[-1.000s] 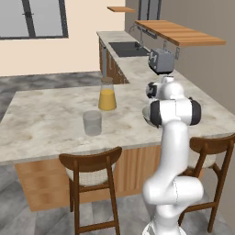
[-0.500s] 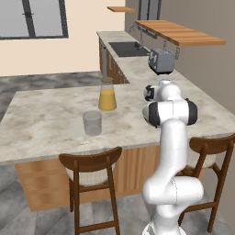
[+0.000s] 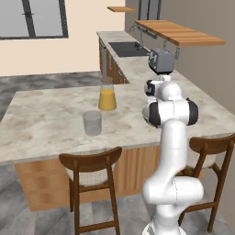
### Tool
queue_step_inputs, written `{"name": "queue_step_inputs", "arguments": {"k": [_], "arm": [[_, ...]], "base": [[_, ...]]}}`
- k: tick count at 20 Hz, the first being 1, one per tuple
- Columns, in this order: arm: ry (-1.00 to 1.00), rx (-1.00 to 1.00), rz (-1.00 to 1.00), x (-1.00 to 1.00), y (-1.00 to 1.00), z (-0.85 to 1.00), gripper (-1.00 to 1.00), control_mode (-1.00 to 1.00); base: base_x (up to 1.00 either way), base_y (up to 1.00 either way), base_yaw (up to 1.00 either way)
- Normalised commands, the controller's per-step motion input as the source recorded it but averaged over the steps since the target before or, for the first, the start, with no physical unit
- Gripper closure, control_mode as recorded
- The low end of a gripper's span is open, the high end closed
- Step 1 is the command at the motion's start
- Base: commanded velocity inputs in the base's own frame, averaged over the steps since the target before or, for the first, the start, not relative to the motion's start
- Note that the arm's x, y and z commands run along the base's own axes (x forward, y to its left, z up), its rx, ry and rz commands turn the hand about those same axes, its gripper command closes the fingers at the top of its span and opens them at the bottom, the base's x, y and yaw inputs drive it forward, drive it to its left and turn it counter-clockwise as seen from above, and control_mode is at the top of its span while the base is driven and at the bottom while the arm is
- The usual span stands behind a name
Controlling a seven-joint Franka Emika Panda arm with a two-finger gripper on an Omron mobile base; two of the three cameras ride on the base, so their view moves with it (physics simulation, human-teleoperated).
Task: There are two ice cubes in the ice bowl. Place both ice cubes in the glass cup.
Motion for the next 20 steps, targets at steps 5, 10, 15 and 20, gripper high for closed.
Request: {"name": "queue_step_inputs", "arguments": {"k": [5,10,15,20], "arm": [[-0.21,0.0,0.06,-0.57,0.39,1.0,1.0,-1.0],[-0.28,0.0,0.06,-0.41,0.9,0.8,1.0,-1.0],[-0.36,0.0,0.04,-0.23,1.0,0.33,1.0,-1.0],[-0.04,0.02,0.04,0.0,1.0,0.2,1.0,-1.0]], "base": [[0.0,0.0,0.0],[0.0,0.0,0.0],[0.0,0.0,0.0],[0.0,0.0,0.0]]}}
